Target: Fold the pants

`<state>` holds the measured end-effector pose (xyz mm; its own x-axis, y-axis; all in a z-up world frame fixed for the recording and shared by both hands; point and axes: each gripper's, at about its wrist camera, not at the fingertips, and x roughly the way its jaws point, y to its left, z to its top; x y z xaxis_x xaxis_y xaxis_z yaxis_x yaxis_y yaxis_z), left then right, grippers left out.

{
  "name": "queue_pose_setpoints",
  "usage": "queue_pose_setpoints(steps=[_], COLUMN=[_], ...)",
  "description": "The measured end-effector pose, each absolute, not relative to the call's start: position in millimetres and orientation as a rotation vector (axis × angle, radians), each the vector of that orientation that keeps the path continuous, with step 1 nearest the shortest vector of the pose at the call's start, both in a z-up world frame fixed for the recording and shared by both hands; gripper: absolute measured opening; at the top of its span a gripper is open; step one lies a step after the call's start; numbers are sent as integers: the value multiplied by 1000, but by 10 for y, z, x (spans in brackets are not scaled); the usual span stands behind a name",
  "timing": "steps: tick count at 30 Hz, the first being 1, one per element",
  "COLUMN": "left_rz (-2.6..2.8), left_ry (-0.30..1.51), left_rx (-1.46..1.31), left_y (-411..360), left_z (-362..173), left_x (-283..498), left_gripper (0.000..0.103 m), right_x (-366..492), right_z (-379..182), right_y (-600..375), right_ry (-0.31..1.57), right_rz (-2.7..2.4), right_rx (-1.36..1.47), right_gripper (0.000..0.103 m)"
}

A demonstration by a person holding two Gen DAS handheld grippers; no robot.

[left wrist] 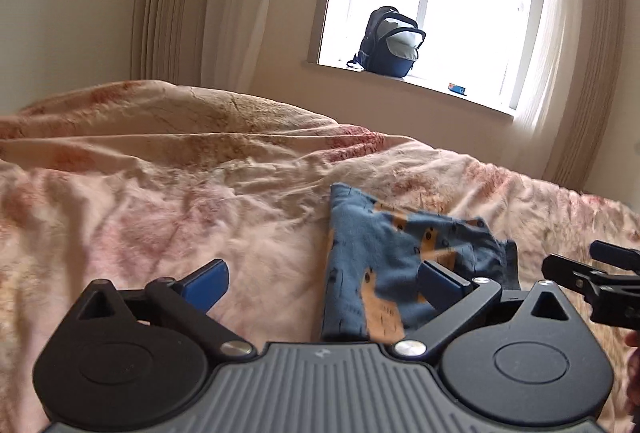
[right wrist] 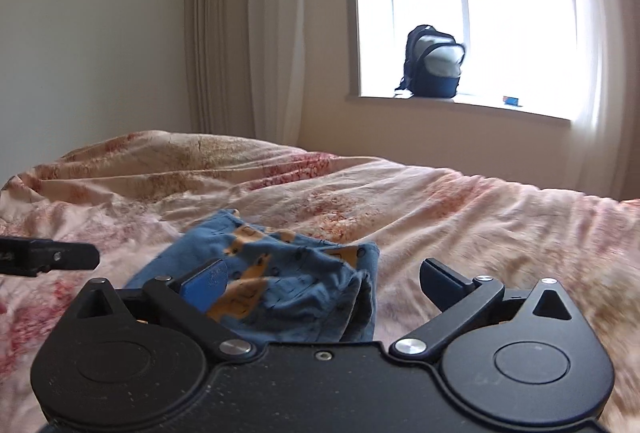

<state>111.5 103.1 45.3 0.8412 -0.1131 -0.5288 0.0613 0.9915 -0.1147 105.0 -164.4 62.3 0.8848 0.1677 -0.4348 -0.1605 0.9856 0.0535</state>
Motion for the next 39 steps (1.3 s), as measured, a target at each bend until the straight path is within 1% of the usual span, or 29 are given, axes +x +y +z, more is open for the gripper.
queue_pose_setpoints(steps=[6, 12, 32, 39], left_rz=[-87, -75, -74, -45], left_ry=[564, 576, 590, 638], left_rx=[-47, -51, -46, -11], left_y=[1068, 1135, 1165, 1126], left_z=[411, 365, 275, 240], left_x=[744, 570, 530, 564], left_gripper=[103, 103, 103, 103], right_x=[494, 226, 233, 241], right_z=[639, 605, 573, 537], right_y=[-1492, -1454, -1487, -1472], right_ry=[467, 479, 497, 509], right_rz=[153, 138, 128, 136], right_rx=[-7, 16, 65, 63], right_gripper=[102, 102, 102, 102])
